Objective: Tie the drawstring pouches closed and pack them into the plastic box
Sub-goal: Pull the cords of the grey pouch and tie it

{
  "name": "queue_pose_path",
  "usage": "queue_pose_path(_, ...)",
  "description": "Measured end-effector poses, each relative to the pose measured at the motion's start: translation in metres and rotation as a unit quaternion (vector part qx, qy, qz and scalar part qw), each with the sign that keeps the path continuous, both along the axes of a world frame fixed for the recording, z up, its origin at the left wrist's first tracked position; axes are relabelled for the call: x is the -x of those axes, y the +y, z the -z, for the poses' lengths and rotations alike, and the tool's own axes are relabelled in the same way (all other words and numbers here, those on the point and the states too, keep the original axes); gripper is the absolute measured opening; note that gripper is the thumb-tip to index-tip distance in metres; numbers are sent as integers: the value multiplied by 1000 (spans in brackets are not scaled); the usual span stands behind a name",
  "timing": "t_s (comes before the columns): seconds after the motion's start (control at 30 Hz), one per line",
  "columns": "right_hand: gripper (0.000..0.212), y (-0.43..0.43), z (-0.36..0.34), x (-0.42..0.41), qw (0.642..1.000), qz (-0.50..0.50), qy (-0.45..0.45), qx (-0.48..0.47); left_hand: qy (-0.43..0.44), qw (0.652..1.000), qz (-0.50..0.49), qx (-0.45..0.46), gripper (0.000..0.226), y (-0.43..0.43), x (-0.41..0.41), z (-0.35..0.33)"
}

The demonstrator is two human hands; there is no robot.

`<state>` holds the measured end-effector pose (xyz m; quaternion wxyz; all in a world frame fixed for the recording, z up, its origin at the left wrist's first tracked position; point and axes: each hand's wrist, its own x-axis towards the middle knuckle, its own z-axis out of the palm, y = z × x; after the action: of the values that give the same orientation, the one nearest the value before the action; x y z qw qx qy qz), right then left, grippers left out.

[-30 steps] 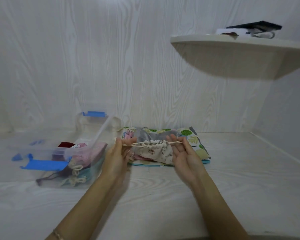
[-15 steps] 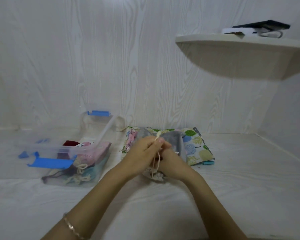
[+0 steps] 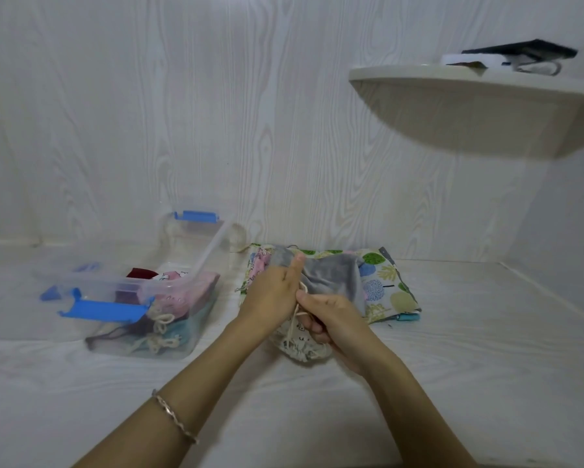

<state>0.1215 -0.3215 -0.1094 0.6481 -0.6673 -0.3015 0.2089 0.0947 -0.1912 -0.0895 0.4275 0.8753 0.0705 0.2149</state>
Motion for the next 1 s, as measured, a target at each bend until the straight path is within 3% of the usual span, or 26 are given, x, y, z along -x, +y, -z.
queue_pose_path(0.1,38,4,4,6,999,43,12,-18,-26,997,-68,-39,66,0,2,1)
queue_pose_path(0.27,29,13,9,9,990,123,45,-51,-83,966,-161,-187,58,-4,9,2)
queue_pose_path(0.37,32,18,13,13,983,163,31,-74,-100,962,-164,-194,53,-3,9,3)
queue_pose_path(0.57,30,15,8,19,969,223,32,-101,-102,985,-125,-62,59,8,13,7)
queue_pose_path(0.67,21,8,3,14,964,233,58,-114,1,999,13,47,64,12,19,7)
queue_pose_path(0.73,18,6,1,12,969,220,52,-98,65,987,123,86,62,14,28,11)
queue_pose_path(0.83,18,0,0,8,982,181,27,-42,104,965,203,132,38,17,36,13)
queue_pose_path(0.93,13,-8,-4,4,992,121,17,-9,95,956,203,190,15,20,37,12)
queue_pose_path(1.0,22,-12,-4,3,992,127,-6,20,79,960,206,171,12,20,37,14)
